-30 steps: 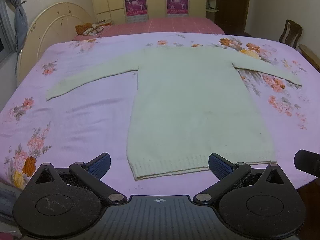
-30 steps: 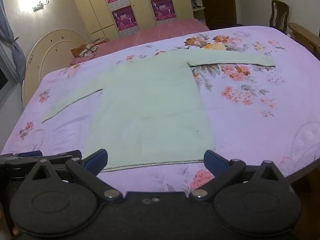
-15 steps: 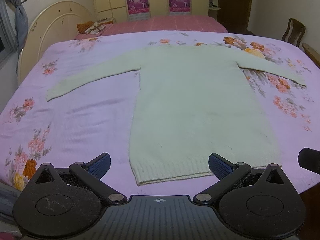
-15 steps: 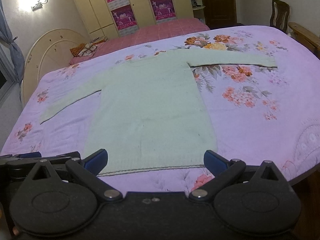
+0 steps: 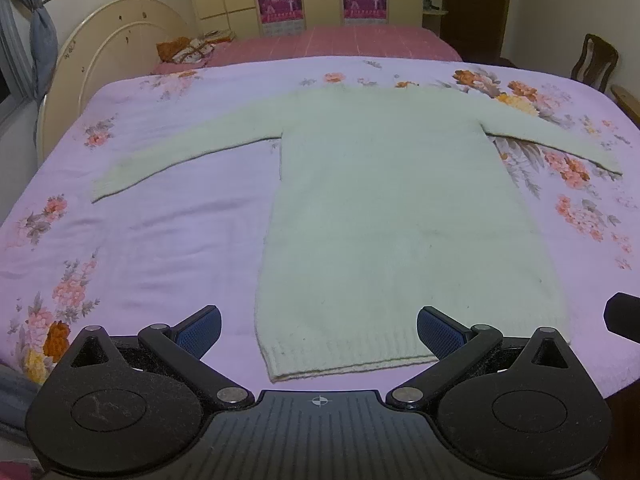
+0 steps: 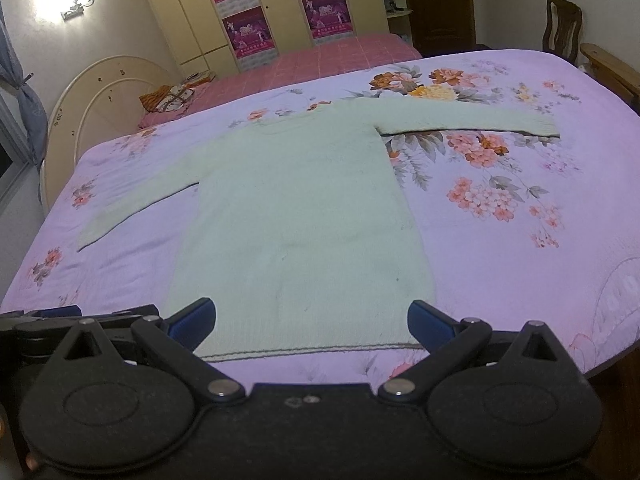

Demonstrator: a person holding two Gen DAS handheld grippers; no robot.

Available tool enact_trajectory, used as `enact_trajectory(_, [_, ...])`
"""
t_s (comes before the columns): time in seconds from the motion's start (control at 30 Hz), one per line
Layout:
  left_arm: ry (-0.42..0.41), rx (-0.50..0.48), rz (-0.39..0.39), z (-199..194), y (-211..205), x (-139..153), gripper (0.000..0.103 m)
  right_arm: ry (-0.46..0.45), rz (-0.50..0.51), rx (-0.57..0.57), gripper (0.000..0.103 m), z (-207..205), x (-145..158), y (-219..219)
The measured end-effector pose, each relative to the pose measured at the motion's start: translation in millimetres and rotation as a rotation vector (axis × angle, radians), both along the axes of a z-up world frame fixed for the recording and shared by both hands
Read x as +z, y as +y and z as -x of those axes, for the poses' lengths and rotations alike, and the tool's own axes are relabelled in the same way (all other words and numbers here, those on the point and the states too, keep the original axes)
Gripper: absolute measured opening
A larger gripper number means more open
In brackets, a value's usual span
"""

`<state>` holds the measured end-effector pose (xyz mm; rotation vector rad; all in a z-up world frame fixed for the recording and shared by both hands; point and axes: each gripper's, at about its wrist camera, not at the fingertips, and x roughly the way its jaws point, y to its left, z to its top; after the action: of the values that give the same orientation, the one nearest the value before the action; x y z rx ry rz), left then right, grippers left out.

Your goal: Fold small clothes

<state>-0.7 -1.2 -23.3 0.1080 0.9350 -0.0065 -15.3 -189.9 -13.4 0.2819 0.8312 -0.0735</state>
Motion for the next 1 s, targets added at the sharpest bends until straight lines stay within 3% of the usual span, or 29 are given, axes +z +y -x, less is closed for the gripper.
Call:
enact_trajectory(0.17, [0.004, 0.003, -0.005, -10.3, -3.1, -1.0, 0.103, 0.002, -0.001, -0.006, 0.102, -4.3, 0.5, -4.0])
enact_trajectory(0.4, [0.002, 0.019, -0.005, -25.0, -5.8, -4.6, 0.103, -0.066, -0.009, -0.018, 0.102, -16.1, 2.1, -16.3])
enact_trajectory(1.0, [0.004, 0.044, -0.018, -82.7, -23.4, -17.0, 0.103, -0.020, 0.053, -0.039, 0.102, -65.0, -8.8, -45.6])
